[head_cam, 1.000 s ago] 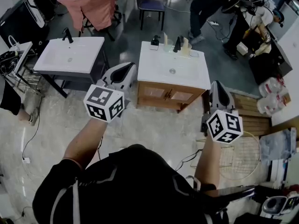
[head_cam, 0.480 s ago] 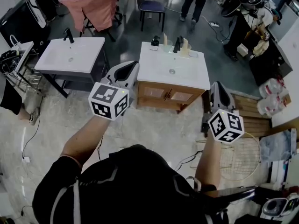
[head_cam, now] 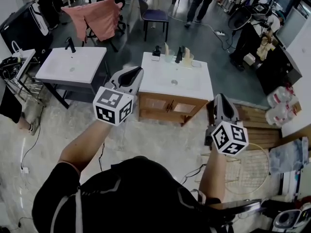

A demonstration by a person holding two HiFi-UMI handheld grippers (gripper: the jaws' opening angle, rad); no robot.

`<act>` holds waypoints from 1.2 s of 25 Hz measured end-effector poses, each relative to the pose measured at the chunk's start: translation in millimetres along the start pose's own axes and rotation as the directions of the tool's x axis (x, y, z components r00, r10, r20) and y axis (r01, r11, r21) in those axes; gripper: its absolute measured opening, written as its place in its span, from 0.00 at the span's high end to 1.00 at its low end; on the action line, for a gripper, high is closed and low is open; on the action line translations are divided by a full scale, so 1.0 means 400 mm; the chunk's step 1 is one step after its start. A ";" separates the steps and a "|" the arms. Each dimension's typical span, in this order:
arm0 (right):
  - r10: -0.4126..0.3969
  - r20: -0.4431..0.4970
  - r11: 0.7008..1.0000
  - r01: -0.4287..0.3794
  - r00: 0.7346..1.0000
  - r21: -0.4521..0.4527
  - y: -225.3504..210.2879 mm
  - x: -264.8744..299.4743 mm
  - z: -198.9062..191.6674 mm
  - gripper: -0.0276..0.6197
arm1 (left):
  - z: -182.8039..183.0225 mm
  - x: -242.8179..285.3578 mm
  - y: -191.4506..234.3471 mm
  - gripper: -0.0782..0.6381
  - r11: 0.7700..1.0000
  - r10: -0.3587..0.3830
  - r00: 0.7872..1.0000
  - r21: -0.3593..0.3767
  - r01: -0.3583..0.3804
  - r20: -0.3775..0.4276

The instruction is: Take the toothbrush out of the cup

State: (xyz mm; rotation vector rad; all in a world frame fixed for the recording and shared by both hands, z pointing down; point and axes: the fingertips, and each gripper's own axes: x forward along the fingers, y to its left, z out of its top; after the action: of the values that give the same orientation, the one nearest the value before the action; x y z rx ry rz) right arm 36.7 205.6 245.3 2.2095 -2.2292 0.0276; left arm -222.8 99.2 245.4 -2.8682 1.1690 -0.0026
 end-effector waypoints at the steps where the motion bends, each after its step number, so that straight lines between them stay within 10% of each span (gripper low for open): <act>1: 0.001 0.003 1.000 -0.001 1.000 0.003 -0.008 -0.005 0.000 0.95 | 0.002 0.005 -0.011 0.89 1.000 0.000 1.000 0.006 0.000 0.003; 16: 0.036 0.034 0.999 -0.037 0.999 0.034 -0.173 -0.046 -0.033 0.95 | -0.047 0.114 -0.196 0.89 0.999 -0.013 0.999 0.029 0.014 -0.036; 30: -0.001 0.011 0.999 0.002 1.000 -0.034 -0.255 0.217 -0.033 0.95 | -0.078 0.392 -0.042 0.89 0.999 -0.031 0.999 -0.027 0.032 0.030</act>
State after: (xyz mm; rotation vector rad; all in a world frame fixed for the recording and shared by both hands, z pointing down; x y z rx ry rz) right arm 137.9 118.2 260.7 2.1996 -2.2162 -0.0233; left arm -99.7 0.4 274.9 -2.8996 1.1270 0.0550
